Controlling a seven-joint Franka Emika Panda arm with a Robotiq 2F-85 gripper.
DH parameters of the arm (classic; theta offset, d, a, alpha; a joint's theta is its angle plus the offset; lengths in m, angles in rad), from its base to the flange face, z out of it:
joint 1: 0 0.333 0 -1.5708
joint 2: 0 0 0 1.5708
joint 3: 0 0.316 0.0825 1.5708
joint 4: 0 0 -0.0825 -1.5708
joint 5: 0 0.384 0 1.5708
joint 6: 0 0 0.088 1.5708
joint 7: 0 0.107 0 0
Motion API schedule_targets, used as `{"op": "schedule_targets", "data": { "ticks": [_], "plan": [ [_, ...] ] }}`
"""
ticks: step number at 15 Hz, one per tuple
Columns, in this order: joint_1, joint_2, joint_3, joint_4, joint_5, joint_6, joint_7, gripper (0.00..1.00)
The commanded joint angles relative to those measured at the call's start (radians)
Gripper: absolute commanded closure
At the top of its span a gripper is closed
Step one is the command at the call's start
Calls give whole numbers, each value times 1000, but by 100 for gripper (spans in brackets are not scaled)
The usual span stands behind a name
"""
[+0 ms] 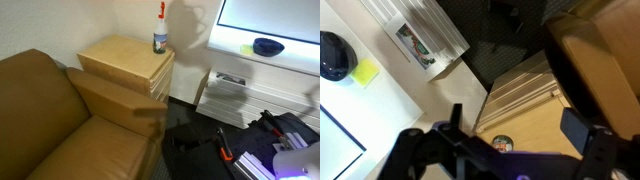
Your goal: Open the top drawer of the cabinet.
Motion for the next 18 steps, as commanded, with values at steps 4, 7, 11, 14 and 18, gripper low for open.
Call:
{"op": "schedule_targets", "data": {
  "ticks": [4,7,11,14,18],
  "plan": [
    [25,4,-20,3,-11,-4,10,0],
    [-29,100,-23,54,-39,-70,90,0],
    [-24,288,-58,15,24,14,200,0],
    [-25,476,-100,54,35,4,254,0],
    [2,491,-131,55,18,7,259,0]
  ]
}}
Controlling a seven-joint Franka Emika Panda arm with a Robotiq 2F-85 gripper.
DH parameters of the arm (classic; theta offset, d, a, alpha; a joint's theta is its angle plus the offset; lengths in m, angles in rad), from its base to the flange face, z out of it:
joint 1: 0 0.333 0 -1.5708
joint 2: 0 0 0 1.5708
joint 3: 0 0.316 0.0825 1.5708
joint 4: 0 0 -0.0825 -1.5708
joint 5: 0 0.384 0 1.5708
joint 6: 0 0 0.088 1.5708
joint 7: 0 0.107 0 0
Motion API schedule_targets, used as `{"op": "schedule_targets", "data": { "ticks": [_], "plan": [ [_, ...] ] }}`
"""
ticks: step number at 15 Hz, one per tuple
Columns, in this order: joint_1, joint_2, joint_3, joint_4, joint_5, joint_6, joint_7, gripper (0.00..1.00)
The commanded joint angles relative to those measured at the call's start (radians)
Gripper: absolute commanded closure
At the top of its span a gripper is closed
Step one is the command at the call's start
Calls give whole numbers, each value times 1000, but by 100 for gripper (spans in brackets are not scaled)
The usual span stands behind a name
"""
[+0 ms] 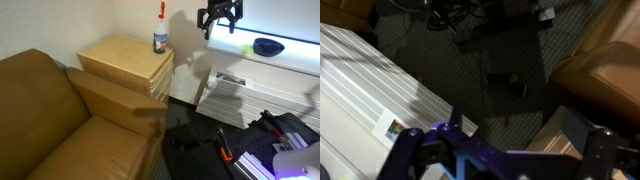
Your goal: Open the top drawer of the cabinet.
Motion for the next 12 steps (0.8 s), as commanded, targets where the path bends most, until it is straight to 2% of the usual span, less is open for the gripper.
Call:
{"op": "schedule_targets", "data": {
  "ticks": [1,4,5,7,8,9,12],
  "plan": [
    [22,6,-23,18,1,-6,1,0],
    [25,-7,-21,34,3,-15,3,0],
    [16,62,-32,60,22,28,-3,0],
    [0,160,-58,47,57,177,-4,0],
    [-2,189,-70,32,97,245,-12,0],
    [9,201,-70,-30,144,337,0,0],
    [9,379,-68,-41,294,543,-61,0]
  ]
}}
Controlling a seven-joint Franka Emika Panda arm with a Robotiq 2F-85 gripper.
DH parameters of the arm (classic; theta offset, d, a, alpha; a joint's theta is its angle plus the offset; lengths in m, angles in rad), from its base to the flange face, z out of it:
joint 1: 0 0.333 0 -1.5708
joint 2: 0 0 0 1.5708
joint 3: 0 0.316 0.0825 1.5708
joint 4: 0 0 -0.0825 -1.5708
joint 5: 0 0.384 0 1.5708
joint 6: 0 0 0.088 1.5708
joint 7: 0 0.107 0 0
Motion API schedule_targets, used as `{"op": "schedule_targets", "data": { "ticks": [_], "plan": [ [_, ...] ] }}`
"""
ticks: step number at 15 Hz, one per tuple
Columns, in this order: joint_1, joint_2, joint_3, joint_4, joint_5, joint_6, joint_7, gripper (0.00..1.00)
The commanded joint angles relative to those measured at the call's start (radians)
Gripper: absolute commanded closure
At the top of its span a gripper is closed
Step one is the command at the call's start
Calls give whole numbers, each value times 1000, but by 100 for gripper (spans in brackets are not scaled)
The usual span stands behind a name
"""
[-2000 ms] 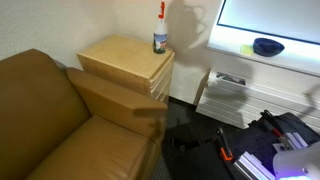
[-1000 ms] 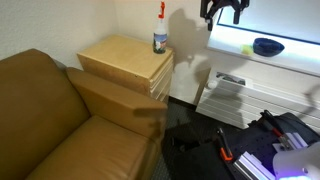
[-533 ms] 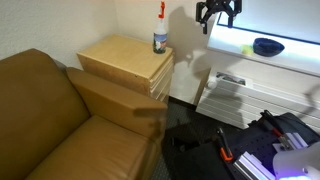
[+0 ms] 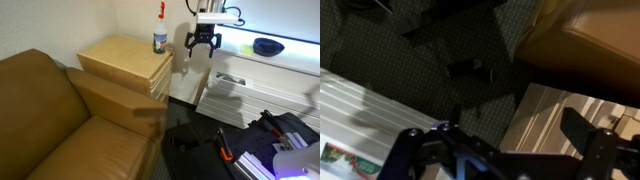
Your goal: Open the top drawer of the cabinet.
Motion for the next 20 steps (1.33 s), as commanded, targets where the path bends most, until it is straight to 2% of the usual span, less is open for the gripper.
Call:
{"op": "schedule_targets", "data": {
  "ticks": [1,4,5,8,9,14,16,17,18,20],
  "plan": [
    [12,195,5,-1,126,212,-66,0],
    [34,328,7,43,151,255,-56,0],
    [42,261,-14,3,127,238,-51,0],
    [51,299,-17,16,129,246,-50,0],
    [65,303,-27,13,123,321,-32,0],
    [4,388,110,30,312,715,-122,0],
    [11,448,135,40,323,856,-128,0],
    [5,472,150,41,318,898,-125,0],
    [36,409,111,19,294,818,-89,0],
    [35,454,126,23,292,881,-87,0]
  ]
}}
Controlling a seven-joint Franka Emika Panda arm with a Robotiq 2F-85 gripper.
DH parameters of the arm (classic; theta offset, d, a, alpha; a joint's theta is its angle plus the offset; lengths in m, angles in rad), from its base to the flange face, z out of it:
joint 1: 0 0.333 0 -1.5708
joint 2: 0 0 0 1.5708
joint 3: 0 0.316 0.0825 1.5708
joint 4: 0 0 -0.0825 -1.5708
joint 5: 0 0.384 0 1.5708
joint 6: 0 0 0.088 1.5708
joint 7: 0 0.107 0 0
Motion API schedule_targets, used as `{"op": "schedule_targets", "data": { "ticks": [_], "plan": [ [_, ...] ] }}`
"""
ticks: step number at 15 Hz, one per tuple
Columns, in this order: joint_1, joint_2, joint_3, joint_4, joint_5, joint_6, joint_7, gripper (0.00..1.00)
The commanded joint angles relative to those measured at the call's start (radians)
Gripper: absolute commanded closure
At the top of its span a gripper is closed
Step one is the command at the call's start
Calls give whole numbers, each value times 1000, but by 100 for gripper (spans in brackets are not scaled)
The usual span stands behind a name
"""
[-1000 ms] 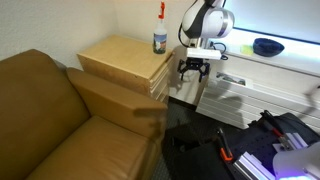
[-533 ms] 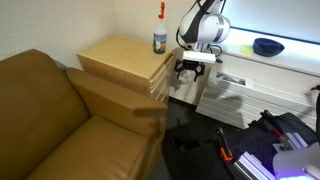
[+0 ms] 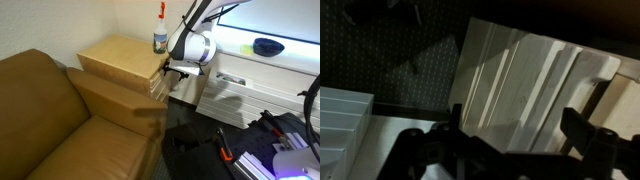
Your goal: Open the top drawer of the cabinet.
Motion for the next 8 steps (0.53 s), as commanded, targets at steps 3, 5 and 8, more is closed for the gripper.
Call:
{"op": "schedule_targets", "data": {
  "ticks": [3,5,8],
  "plan": [
    [-56,56,55,41,8,52,-13,0],
    [-137,94,150,63,27,104,-13,0],
    [-205,149,222,87,23,159,16,0]
  ]
}}
